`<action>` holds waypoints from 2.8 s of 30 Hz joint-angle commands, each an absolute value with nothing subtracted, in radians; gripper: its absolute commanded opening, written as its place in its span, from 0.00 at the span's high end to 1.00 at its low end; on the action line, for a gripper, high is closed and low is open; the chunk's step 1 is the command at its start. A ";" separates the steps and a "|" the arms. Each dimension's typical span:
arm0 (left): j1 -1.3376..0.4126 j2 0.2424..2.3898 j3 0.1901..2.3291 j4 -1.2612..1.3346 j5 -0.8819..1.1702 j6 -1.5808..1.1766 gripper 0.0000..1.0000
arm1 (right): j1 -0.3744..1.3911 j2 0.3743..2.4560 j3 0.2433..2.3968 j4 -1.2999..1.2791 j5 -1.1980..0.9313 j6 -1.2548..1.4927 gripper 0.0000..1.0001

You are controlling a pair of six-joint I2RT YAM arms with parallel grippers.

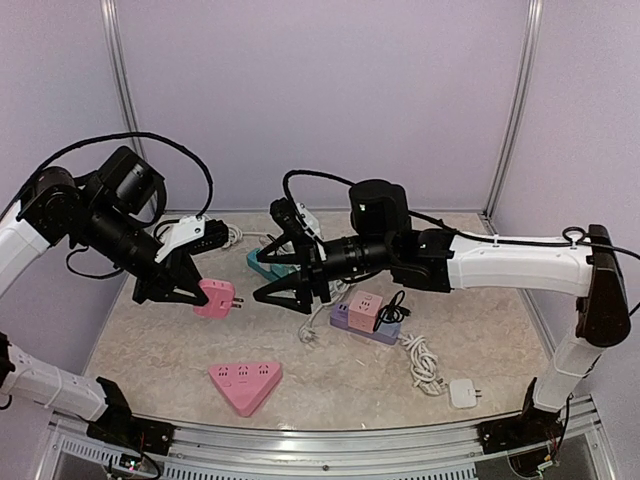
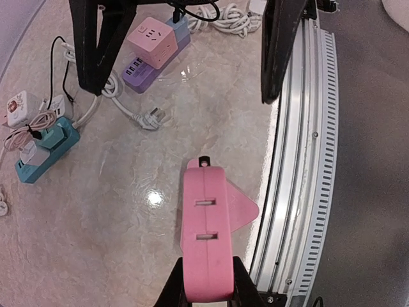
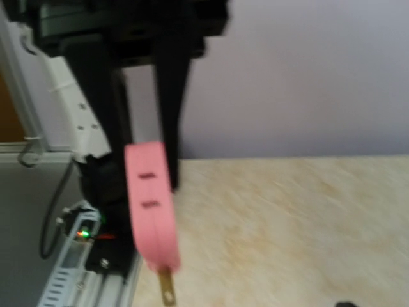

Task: Insert the plug
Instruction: Adjust the plug.

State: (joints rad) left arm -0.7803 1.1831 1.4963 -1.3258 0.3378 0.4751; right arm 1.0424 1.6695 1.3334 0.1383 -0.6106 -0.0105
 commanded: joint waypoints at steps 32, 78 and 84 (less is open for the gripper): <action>-0.770 1.198 1.524 -1.299 0.390 0.458 1.00 | 1.115 1.867 1.429 0.357 -0.687 0.135 0.45; -0.870 0.750 1.108 -0.535 0.453 0.403 0.53 | 1.246 1.765 1.243 1.037 -0.379 0.142 1.00; -0.876 0.749 1.118 -0.538 0.419 0.372 1.00 | 1.247 1.762 1.260 0.998 -0.389 0.127 1.00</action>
State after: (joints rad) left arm -0.8680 0.7521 1.1049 -0.5560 0.4614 0.3637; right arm 1.2453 1.7561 1.2190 1.0191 -0.4080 0.1284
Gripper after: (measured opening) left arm 0.088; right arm 0.122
